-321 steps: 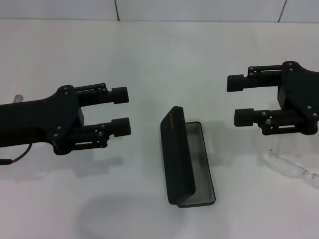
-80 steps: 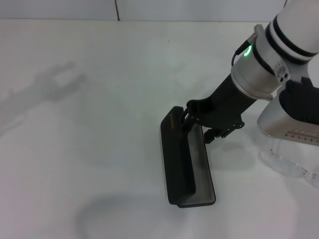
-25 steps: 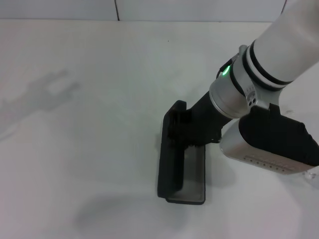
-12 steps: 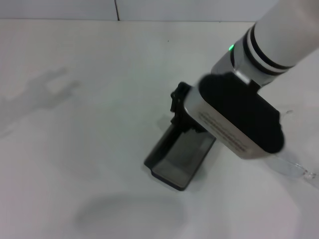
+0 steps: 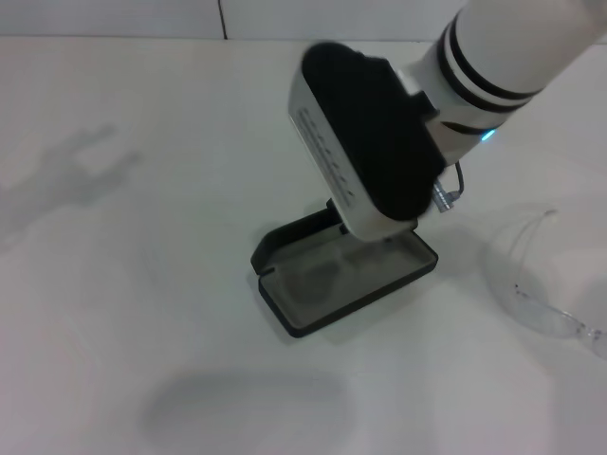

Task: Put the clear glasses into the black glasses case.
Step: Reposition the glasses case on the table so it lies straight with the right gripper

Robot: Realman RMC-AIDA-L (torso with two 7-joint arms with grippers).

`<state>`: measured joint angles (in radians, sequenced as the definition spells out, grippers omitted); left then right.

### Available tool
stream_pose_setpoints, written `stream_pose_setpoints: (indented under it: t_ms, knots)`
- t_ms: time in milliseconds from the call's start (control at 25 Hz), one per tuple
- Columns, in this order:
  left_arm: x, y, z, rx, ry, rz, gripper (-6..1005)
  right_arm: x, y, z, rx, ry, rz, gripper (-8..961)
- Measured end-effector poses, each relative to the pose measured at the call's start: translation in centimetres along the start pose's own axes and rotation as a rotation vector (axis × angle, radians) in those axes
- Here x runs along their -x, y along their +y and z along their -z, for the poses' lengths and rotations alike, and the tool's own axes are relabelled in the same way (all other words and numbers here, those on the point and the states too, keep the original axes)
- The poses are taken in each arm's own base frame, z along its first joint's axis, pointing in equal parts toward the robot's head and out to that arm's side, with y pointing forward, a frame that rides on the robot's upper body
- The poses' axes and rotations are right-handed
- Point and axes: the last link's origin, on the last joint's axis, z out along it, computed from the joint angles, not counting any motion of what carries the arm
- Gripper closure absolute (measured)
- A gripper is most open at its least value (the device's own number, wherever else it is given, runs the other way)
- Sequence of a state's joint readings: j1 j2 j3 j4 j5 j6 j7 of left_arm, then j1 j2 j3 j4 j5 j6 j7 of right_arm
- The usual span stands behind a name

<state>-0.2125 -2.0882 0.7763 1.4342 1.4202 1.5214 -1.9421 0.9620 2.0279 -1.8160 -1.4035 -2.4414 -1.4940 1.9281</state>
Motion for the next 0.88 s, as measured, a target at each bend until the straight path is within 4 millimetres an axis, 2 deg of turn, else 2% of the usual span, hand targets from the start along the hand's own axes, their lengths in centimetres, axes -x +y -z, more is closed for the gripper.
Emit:
stream_pose_setpoints:
  t_ms: [280, 560, 880]
  knots:
    - [-0.4, 0.1, -0.1, 0.012, 0.022, -0.048, 331, 0.9, -0.6, 0.6, 0.019, 0.027, -0.189, 743]
    - [-0.4, 0.2, 0.1, 0.013, 0.033, -0.086, 331, 1.0, -0.6, 0.6, 0.067, 0.074, -0.341, 742]
    - [-0.1, 1.1, 0.8, 0.059, 0.039, -0.115, 332, 1.5, -1.4, -0.2, 0.096, 0.202, -0.463, 740]
